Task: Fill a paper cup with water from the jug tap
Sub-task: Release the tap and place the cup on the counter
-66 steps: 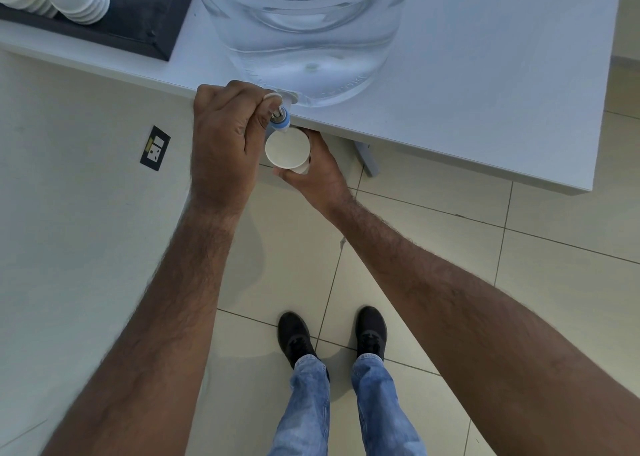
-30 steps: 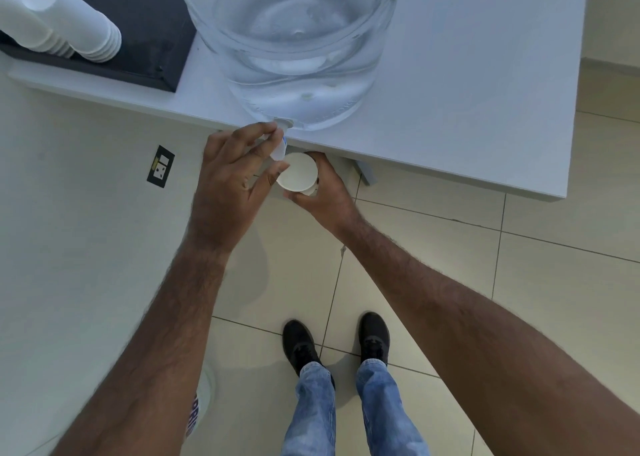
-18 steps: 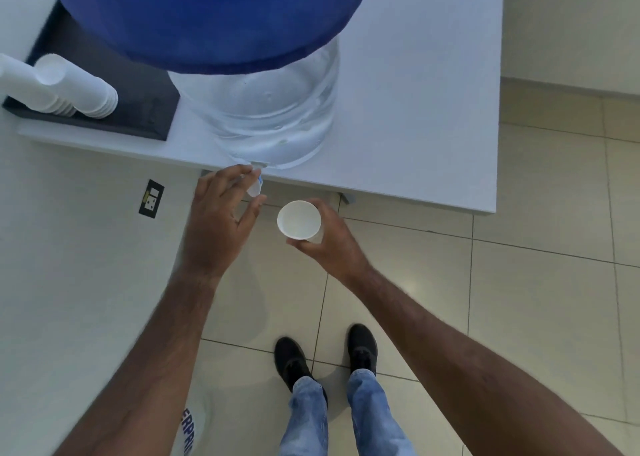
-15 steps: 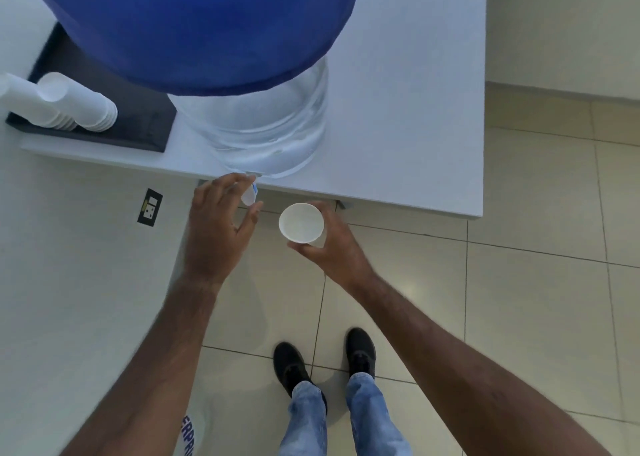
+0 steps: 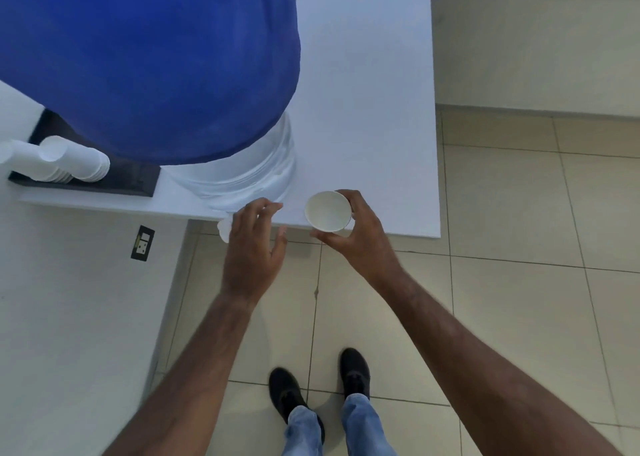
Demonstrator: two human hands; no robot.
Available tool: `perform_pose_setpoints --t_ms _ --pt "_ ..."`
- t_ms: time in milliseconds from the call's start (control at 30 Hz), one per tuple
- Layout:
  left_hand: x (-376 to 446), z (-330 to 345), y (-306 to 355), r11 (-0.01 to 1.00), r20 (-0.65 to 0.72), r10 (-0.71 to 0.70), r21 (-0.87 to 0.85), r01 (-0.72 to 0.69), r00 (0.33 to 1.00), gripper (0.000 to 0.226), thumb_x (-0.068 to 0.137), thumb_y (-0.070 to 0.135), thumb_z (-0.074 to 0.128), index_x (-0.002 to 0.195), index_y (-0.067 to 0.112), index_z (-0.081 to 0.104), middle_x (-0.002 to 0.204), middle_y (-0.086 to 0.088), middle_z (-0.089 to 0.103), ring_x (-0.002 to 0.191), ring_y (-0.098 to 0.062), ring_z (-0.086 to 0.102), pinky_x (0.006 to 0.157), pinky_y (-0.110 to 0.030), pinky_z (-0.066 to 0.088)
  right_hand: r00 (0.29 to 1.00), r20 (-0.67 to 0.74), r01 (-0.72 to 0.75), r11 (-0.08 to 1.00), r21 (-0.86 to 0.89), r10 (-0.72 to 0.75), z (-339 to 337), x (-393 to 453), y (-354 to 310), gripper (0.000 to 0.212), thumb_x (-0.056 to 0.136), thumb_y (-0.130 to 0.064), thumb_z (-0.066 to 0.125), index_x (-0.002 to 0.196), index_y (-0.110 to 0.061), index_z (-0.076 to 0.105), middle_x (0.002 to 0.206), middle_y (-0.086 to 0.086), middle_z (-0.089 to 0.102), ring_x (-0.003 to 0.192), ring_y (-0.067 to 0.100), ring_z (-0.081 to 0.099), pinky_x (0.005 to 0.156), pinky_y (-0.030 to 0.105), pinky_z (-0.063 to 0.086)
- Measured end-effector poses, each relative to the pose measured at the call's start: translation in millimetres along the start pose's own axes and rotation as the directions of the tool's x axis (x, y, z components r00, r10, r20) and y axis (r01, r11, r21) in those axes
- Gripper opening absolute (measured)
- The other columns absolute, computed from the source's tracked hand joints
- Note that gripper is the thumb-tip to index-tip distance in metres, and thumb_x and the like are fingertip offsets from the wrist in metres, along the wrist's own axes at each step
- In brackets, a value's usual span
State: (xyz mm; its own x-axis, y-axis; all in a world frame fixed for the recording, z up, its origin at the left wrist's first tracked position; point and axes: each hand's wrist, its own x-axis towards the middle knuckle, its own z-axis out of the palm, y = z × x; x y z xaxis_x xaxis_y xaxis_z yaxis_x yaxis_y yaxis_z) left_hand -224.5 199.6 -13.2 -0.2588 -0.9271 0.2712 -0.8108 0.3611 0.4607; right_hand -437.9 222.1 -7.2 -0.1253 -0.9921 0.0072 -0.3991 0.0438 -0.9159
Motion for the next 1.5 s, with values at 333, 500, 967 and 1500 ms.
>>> perform_pose_setpoints --t_ms 333,500,967,1500 --pt "41.3 46.0 38.0 0.996 0.241 0.085 -0.049 -0.075 0.967 0.063 0.111 0.024 0.058 0.167 0.009 0.034 0.173 -0.007 0.034 0.159 -0.024 0.035 0.129 -0.039 0.035 0.99 -0.103 -0.097 0.994 -0.049 0.092 -52.1 37.3 26.1 0.072 0.08 -0.043 0.091 0.135 -0.021 0.051 0.126 -0.014 0.059 0.111 -0.009 0.054 0.089 0.001 0.039" --pt "52.3 73.4 47.1 1.0 0.402 0.024 -0.002 -0.026 0.915 0.073 0.116 0.041 0.044 0.174 0.013 0.01 0.183 0.002 -0.003 0.169 -0.017 -0.002 0.131 -0.033 0.012 0.981 -0.132 -0.15 0.988 -0.026 0.145 -65.3 57.6 42.2 0.071 0.081 -0.04 0.091 0.136 -0.021 0.051 0.128 -0.012 0.06 0.114 0.003 0.055 0.089 0.004 0.04" --pt "72.7 113.3 42.6 0.983 0.508 -0.065 0.178 -0.031 0.859 0.073 0.118 0.042 0.031 0.171 0.003 0.0 0.181 -0.011 -0.01 0.168 -0.027 -0.008 0.136 -0.039 -0.003 0.96 -0.129 -0.253 0.967 -0.03 0.248 -60.9 76.7 86.3 0.076 0.078 -0.043 0.092 0.138 -0.026 0.049 0.131 -0.014 0.06 0.125 0.016 0.058 0.11 0.049 0.049" --pt "65.5 114.8 32.1 0.981 0.561 -0.045 0.179 -0.069 0.826 0.088 0.103 0.055 0.006 0.171 0.0 0.009 0.181 -0.012 0.0 0.168 -0.03 -0.001 0.138 -0.044 0.006 0.989 0.05 -0.067 0.74 -0.669 0.136 -86.3 22.6 142.8 0.084 0.103 -0.061 0.019 0.168 -0.008 0.009 0.177 0.006 0.004 0.165 0.026 0.0 0.133 0.042 -0.003"
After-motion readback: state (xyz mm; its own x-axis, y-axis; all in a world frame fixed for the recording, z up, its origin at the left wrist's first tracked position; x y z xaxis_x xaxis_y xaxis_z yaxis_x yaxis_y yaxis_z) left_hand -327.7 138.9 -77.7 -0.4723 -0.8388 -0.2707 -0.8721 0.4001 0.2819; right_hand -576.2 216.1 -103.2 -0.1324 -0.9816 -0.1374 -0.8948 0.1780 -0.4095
